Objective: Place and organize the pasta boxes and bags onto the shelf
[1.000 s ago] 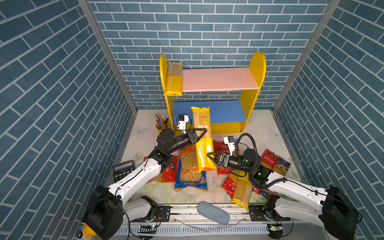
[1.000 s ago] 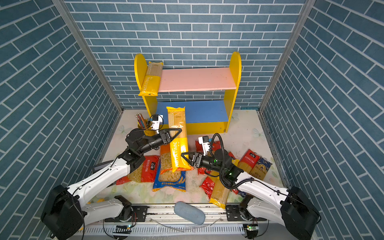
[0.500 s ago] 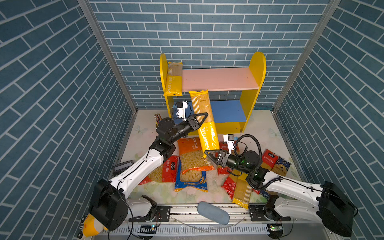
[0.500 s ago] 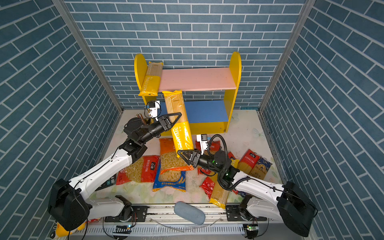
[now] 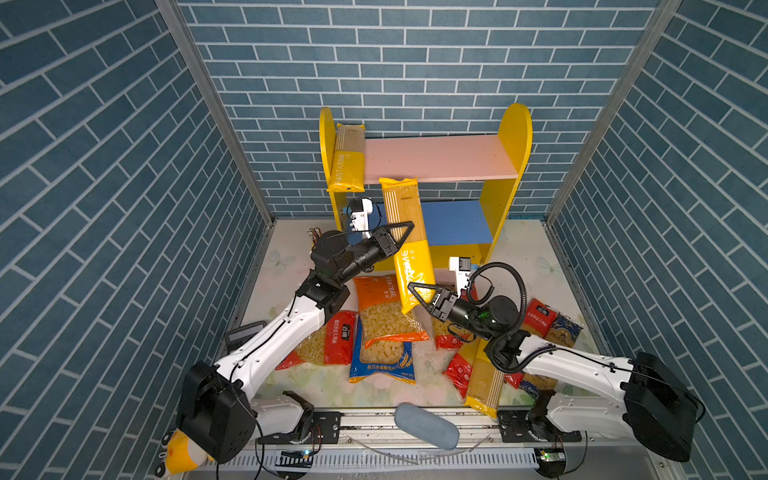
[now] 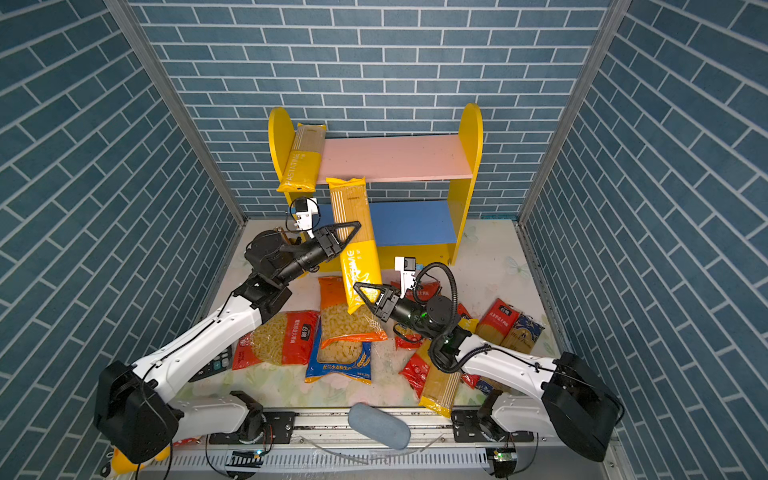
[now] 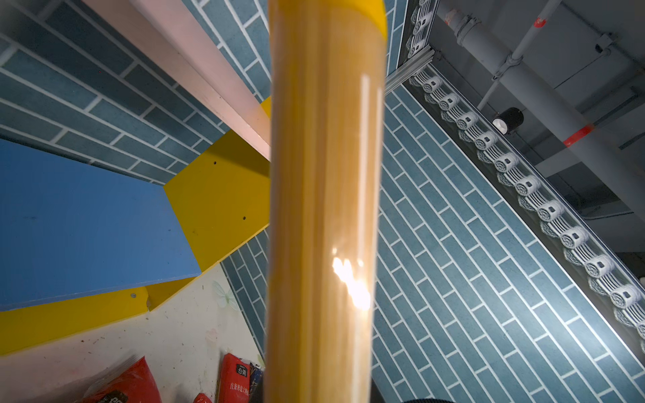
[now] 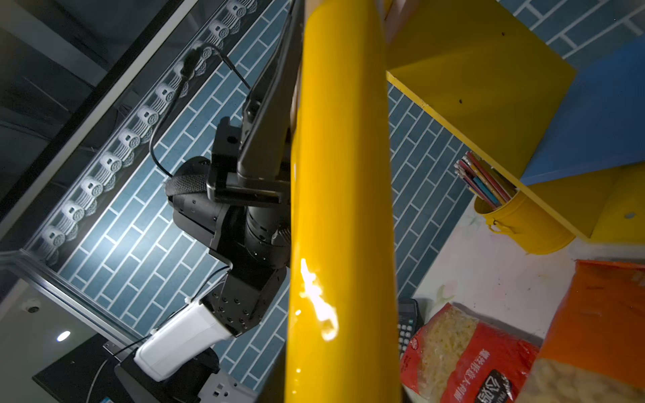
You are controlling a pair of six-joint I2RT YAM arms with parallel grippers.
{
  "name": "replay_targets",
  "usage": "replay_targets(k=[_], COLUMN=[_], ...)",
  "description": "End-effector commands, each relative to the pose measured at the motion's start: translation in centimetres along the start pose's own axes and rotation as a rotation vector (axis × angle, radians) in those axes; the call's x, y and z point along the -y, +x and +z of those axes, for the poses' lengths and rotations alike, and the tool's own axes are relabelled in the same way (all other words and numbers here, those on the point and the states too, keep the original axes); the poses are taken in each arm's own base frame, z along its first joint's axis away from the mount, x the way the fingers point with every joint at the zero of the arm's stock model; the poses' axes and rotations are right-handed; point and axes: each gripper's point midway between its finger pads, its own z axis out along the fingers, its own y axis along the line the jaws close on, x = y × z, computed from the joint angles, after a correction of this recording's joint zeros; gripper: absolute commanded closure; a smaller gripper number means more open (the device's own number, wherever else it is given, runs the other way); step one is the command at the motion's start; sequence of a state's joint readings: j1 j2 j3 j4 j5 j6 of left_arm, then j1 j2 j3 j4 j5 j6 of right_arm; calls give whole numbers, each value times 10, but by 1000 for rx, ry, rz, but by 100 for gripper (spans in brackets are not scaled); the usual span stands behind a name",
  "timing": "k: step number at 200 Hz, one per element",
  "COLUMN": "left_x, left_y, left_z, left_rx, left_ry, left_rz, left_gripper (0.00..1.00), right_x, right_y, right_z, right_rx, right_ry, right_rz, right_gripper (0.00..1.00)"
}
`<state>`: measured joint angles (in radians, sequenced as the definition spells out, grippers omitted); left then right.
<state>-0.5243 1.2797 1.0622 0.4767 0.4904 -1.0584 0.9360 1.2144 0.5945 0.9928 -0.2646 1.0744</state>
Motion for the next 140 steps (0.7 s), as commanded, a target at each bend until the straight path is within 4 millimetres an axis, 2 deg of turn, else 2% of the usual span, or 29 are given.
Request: replay_targets(k=[1, 42, 68, 91, 107, 140], left_x=[65, 63, 60, 53, 43, -4], left_y=[-29, -57, -69, -64, -59, -34], left_z=[-6, -3, -17, -34, -48, -100], left_rx=[51, 42, 65, 57, 50, 23], left_ry=[137, 67, 29, -53, -134, -420], left_rz=[101, 93, 122, 182, 211, 287], left_gripper=[63, 37, 30, 25, 25, 25], right_x=[-51, -69, -80, -80, -73, -61], right_y=[-36, -78, -115, -145, -163, -185], right_z=[11, 25, 40, 61, 81, 120], right_rx=[98, 169, 209, 238, 243, 227], right_ry=[-137, -150, -145, -108, -65, 14], right_rz=[-79, -85, -74, -51, -5, 64], right_gripper=[81, 88, 93, 99, 100, 100])
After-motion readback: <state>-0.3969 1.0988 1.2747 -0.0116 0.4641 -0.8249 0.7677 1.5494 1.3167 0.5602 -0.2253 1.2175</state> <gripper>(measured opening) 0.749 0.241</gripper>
